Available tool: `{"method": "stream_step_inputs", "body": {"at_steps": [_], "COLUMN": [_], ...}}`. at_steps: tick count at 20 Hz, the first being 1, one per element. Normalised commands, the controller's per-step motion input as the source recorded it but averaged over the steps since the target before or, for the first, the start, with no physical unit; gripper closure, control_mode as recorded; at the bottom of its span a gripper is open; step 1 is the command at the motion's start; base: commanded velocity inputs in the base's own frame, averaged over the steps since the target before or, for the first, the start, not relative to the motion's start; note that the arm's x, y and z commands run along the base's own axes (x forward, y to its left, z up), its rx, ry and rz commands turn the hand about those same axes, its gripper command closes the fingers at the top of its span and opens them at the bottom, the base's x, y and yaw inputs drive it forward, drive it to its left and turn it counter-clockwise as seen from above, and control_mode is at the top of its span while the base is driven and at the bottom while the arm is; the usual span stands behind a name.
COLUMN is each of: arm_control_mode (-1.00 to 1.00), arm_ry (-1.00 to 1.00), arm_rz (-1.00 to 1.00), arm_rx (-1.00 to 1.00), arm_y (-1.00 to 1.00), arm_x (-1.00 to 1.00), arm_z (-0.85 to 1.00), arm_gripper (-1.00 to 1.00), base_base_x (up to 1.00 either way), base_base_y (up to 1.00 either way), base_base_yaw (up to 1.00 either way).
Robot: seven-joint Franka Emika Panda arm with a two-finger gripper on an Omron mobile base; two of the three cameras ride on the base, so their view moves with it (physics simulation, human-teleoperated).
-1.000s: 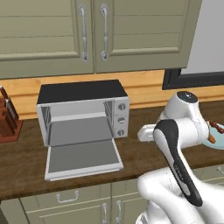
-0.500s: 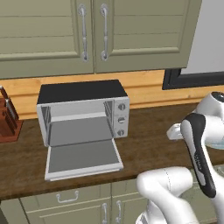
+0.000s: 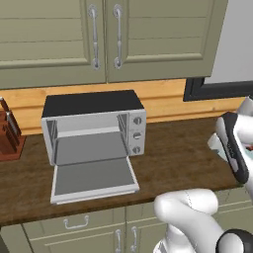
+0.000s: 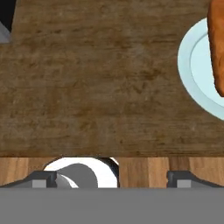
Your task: Pick up the kebab skewer and baguette bread, and place them inside the toaster oven. Close the toaster oven door and start by setting the timer.
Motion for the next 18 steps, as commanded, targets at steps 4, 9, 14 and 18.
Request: {"method": "stream_step_inputs", "body": {"at_steps": [4,9,14,18], "arm_control_mode": [-1.0,-1.0,-1.0,-1.0], "arm_ry": [0.2,0.12,0.03,0.07], "arm_rz": [0.0,0.0,0.01,0.05], "arm_rx": [-0.08,-0.06,-0.01,0.0], "arm_y": [-1.0,-1.0,-0.82,-0.44], "arm_x": [0.61,0.59,0.59,0.72], "arm_z": [-0.27,-0.51,-0.55,-0.38], "arm_gripper": [-1.0,-1.0,-1.0,-1.0], "base_base_x": [0.0,0.0,0.0,0.0], "base_base_y": [0.0,0.0,0.0,0.0], "base_base_yaw": [0.0,0.0,0.0,0.0]}}
